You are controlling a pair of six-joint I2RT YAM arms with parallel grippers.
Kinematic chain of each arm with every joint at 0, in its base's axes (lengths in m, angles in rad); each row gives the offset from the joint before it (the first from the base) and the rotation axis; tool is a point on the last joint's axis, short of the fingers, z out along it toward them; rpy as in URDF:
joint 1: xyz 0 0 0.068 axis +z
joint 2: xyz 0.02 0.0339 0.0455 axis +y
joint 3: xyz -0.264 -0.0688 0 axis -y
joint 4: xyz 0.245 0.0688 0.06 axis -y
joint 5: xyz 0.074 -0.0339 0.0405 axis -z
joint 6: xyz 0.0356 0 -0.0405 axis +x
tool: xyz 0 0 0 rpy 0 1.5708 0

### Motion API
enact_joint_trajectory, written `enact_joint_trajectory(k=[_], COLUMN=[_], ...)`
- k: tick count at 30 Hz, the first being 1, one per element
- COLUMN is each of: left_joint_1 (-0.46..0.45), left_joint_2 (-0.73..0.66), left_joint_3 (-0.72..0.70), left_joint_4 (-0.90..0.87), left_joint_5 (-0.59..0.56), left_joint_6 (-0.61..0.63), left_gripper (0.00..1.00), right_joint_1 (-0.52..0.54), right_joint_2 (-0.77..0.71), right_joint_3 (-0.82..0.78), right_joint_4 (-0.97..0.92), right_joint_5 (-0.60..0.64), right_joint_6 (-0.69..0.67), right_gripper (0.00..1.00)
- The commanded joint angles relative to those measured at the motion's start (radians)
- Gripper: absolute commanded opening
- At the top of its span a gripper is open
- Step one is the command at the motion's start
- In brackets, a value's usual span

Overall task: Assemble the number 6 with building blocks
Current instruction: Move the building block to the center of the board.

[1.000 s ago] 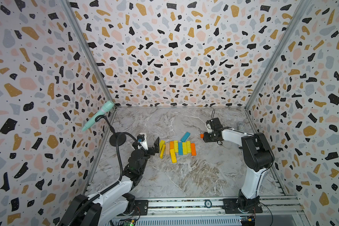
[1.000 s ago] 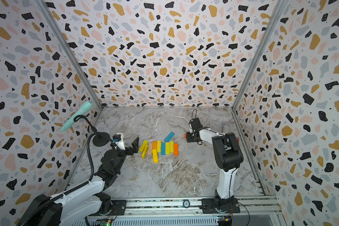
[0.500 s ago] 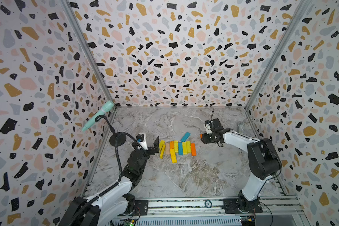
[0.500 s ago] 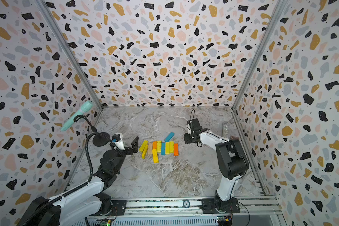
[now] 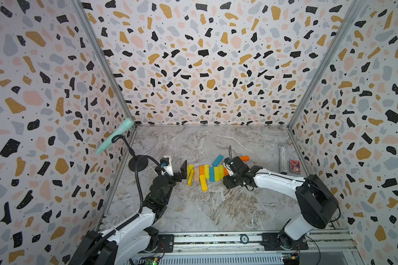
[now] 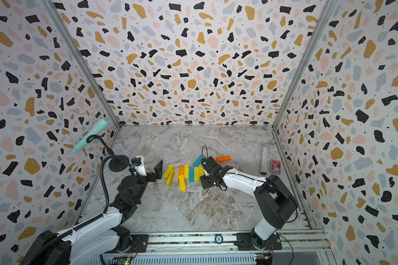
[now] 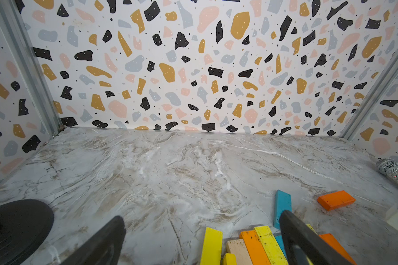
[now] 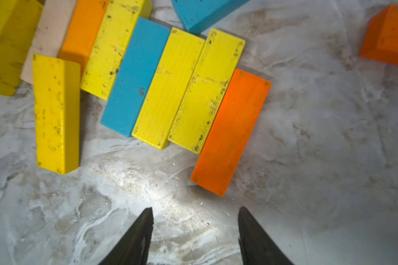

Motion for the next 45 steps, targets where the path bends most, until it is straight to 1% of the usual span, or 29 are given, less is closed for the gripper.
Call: enact_joint_trajectory(k=[1,8,15,21,24,26,29,34,38,45], left_joint_1=[-0.005,-0.006,-0.006,-0.005,-0.005,-0.005,-0.005,-0.006,-0.005,-0.006], left_joint_2=[-0.012,-0.014,-0.026,-0.030,-0.030,-0.030,-0.035,-0.041,-0.043,-0.031], left_joint_3=[0.012,0.012,0.012,0.010,0.011,0.012,0.012,0.012,0.010,0.010], left_joint_4=[0.038,0.036,0.032,0.027,0.027,0.026,0.025,0.021,0.022,0.027], left_joint_5=[0.011,0.010,0.009,0.004,0.004,0.004,0.005,0.002,0.000,0.008], left_joint_6=[-0.001,0.002,0.002,0.005,0.006,0.007,0.006,0.008,0.008,0.004], left_gripper=[0.99,0.99,1.00,0.99,1.00,0.99,1.00,1.00,1.00,0.99], right_joint_1=[0.007,0.008,-0.025,-0.065,-0.074,-0.084,-0.110,-0.138,-0.164,-0.214], right_joint_2=[0.030,0.120,0.150,0.154,0.153,0.152,0.151,0.149,0.165,0.221], right_joint_3=[0.007,0.042,0.035,0.038,0.039,0.035,0.039,0.080,0.123,0.198], right_joint_4=[0.011,0.017,0.070,0.090,0.099,0.111,0.121,0.109,0.112,0.132], right_joint_5=[0.030,0.061,0.043,0.023,0.013,0.003,-0.017,0.012,0.013,0.014], right_joint_6=[0.032,0.039,0.049,0.041,0.036,0.033,0.032,0.025,0.013,0.015], right_gripper=[0.61,0.60,0.57,0.50,0.45,0.39,0.35,0.27,0.24,0.24])
